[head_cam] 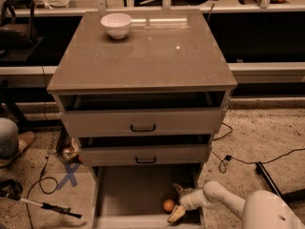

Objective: Pick orange from bottom drawer and place on counter

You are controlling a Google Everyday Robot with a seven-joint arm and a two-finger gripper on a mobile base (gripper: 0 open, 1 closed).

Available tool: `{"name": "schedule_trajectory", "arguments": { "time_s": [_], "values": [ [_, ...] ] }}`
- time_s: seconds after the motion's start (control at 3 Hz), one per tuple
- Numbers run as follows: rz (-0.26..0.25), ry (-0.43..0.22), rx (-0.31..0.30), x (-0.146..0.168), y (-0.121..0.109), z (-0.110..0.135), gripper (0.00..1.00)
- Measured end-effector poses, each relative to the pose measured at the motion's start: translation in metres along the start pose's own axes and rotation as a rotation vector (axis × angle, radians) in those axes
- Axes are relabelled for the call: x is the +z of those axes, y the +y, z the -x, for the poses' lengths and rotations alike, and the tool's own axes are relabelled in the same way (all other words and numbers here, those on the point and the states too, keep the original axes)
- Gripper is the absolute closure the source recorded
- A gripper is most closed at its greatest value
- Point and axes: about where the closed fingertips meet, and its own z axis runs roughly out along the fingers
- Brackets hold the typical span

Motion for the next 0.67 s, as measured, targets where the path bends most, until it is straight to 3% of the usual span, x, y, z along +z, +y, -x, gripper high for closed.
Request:
{"name": "schedule_trajectory", "arguments": {
  "time_s": [0.33, 0.67],
  "values": [
    [0.002, -0.004, -0.007, 0.0035, 0.0018, -0.0005, 0.18],
    [0.012, -0.008, -0.006, 0.0063, 0.0049, -0.0044, 0.42]
  ]
}}
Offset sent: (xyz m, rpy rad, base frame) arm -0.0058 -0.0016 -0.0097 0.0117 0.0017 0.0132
